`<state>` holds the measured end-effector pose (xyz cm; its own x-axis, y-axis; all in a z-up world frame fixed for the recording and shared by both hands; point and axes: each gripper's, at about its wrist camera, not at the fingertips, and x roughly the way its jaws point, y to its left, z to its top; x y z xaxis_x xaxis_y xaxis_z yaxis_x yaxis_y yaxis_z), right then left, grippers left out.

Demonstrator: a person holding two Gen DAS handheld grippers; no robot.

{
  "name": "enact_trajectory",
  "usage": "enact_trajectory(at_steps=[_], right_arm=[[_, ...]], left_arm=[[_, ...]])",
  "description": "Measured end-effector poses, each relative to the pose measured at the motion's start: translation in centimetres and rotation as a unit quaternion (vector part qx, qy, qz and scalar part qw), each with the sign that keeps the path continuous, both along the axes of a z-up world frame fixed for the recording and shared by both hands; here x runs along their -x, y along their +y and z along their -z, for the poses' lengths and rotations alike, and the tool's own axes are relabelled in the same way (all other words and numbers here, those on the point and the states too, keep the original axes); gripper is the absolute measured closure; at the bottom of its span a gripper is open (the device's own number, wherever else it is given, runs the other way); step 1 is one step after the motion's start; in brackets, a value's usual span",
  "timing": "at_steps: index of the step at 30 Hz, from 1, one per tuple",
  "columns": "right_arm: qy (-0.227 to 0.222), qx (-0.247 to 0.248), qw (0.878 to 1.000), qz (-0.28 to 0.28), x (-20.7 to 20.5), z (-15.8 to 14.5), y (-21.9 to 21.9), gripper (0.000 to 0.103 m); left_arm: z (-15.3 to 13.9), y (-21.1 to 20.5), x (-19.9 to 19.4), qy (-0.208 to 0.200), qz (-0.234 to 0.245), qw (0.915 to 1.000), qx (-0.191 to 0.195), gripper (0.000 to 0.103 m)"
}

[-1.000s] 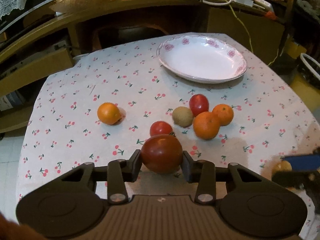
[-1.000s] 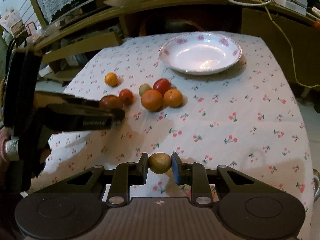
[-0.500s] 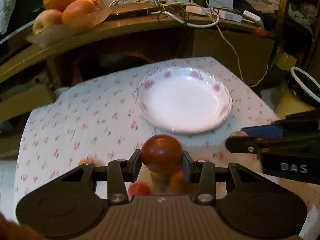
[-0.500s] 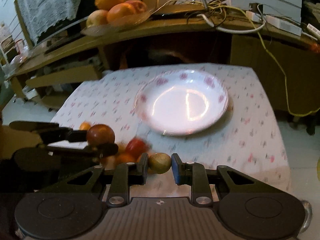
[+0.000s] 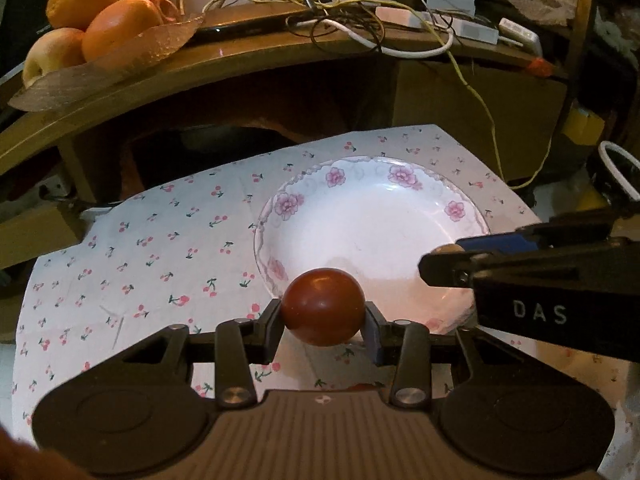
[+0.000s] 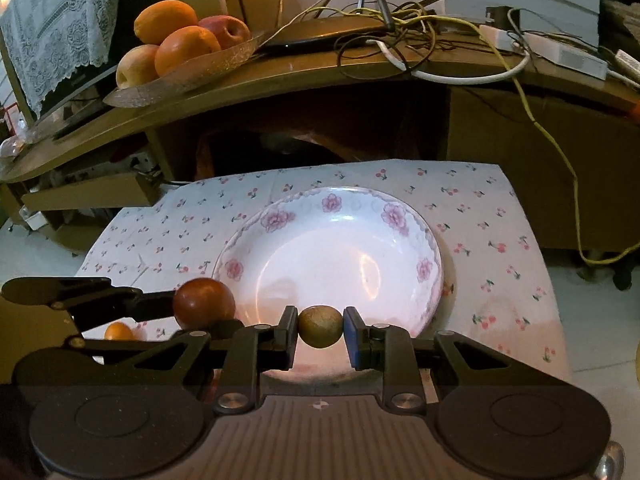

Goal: Organize fruits
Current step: 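Carry both fruits over the white plate and open both grippers to drop them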

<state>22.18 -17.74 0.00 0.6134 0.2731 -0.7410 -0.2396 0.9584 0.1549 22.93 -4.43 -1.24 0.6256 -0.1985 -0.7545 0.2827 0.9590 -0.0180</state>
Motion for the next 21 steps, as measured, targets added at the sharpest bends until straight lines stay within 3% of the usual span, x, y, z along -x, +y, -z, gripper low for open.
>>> enact_trajectory(at_steps=[21], right_arm=[[0.010,-0.001,1.000,0.012,-2.4,1.4,-0.7,0.075]], left_arm=[[0.2,-0.2,-1.8,-0.007,-0.005,1.0000,0.004,0.055]])
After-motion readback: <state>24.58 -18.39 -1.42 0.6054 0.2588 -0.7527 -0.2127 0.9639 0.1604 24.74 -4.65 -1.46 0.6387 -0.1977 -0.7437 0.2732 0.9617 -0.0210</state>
